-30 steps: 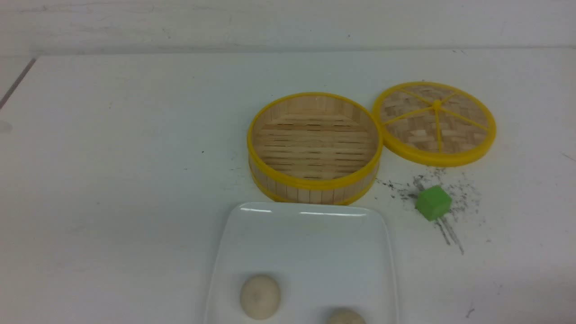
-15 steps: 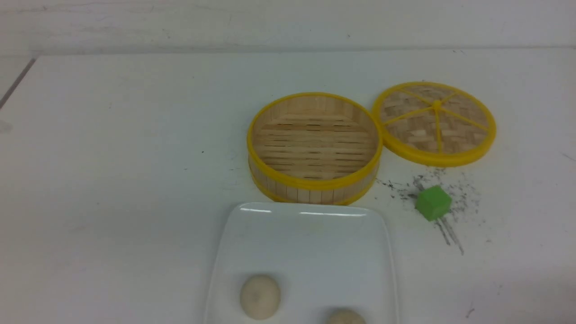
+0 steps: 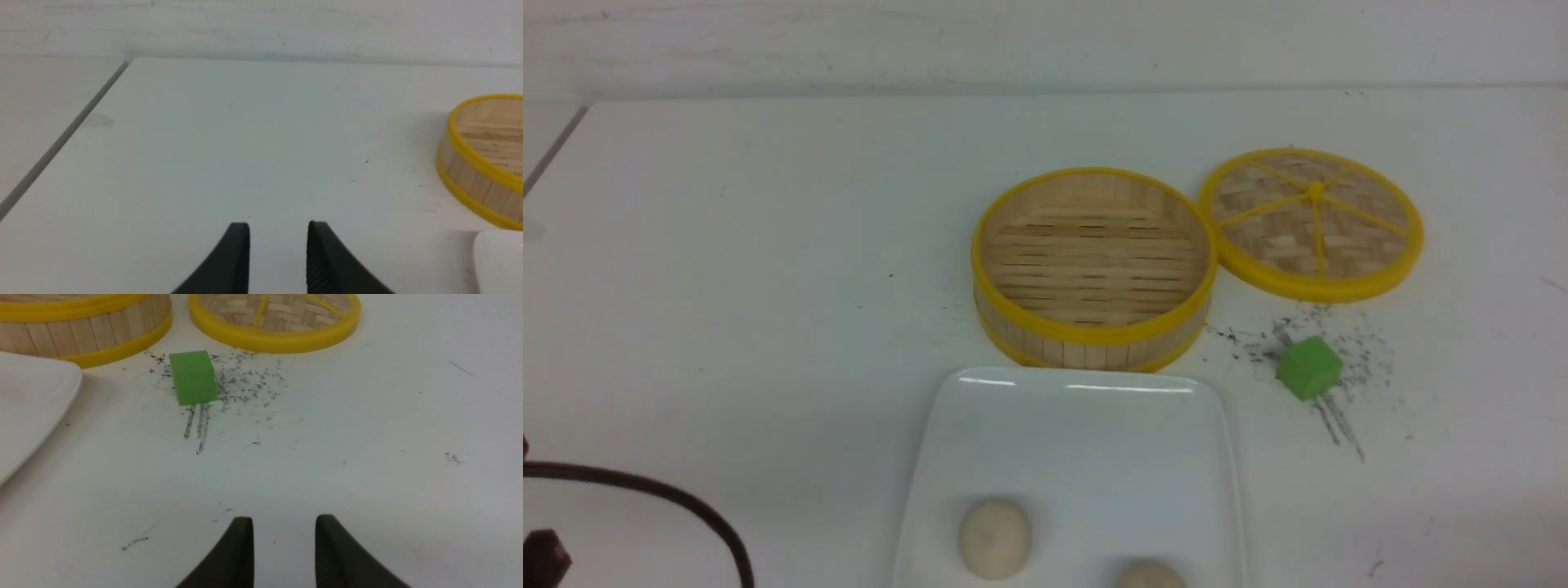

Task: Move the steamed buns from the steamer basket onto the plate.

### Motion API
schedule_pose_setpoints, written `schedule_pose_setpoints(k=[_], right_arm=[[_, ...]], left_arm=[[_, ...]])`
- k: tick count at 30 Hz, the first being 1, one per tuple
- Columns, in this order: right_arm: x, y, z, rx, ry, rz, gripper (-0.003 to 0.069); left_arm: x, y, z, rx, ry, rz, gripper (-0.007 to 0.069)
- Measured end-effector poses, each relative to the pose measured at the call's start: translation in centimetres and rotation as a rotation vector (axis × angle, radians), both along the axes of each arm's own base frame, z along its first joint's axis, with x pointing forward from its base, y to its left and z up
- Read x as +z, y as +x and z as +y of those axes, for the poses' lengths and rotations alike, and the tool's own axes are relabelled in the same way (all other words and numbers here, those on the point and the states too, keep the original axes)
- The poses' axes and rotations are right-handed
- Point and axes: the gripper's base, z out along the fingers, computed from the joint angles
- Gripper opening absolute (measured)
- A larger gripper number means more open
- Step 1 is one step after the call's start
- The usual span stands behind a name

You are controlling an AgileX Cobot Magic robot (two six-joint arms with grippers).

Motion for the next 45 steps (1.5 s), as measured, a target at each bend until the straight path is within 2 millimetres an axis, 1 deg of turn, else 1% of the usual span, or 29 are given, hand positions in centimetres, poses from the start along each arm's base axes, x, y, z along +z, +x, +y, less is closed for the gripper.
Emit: schedule_pose_setpoints(k=[3, 4, 5, 8, 10, 16, 24, 26, 28, 30, 34, 45], right_arm=[[0.0, 0.0, 0.0, 0.0, -0.001, 0.0, 0.024], [0.0, 0.0, 0.0, 0.0, -0.001, 0.0, 0.024], [0.0, 0.0, 0.0, 0.0, -0.001, 0.0, 0.024], [0.0, 0.0, 0.0, 0.0, -0.001, 0.0, 0.024], [0.0, 0.0, 0.0, 0.0, -0.002, 0.0, 0.024], [0.0, 0.0, 0.0, 0.0, -0.002, 0.0, 0.024], [0.0, 0.0, 0.0, 0.0, -0.002, 0.0, 0.024], [0.0, 0.0, 0.0, 0.0, -0.002, 0.0, 0.024], [0.0, 0.0, 0.0, 0.0, -0.002, 0.0, 0.024], [0.0, 0.0, 0.0, 0.0, -0.002, 0.0, 0.024], [0.0, 0.0, 0.0, 0.0, -0.002, 0.0, 0.024], [0.0, 0.0, 0.0, 0.0, -0.002, 0.0, 0.024]], left_arm=[[-2.5, 0.1, 0.5, 0.074, -0.023, 0.049, 0.0225], [-2.7, 0.1, 0.5, 0.081, -0.025, 0.054, 0.0225], [-3.6, 0.0, 0.8, 0.118, -0.037, 0.078, 0.0225], [-4.8, -0.2, 1.2, 0.178, -0.046, 0.108, 0.0225], [-5.1, -0.4, 1.3, 0.2, -0.05, 0.114, 0.0227], [-5.7, -1.8, 2.0, 0.29, -0.056, 0.139, 0.0232], [-5.7, -2.9, 2.1, 0.311, -0.069, 0.064, 0.0232], [-5.9, -3.0, 2.1, 0.311, -0.069, 0.062, 0.0232], [-7.3, -2.9, 2.0, 0.308, -0.083, 0.093, 0.0232], [-8.0, -2.8, 1.9, 0.299, -0.101, 0.107, 0.0232], [-7.9, -2.7, 1.7, 0.278, -0.133, 0.086, 0.0232], [-7.9, -2.7, 1.6, 0.249, -0.049, 0.094, 0.0232]])
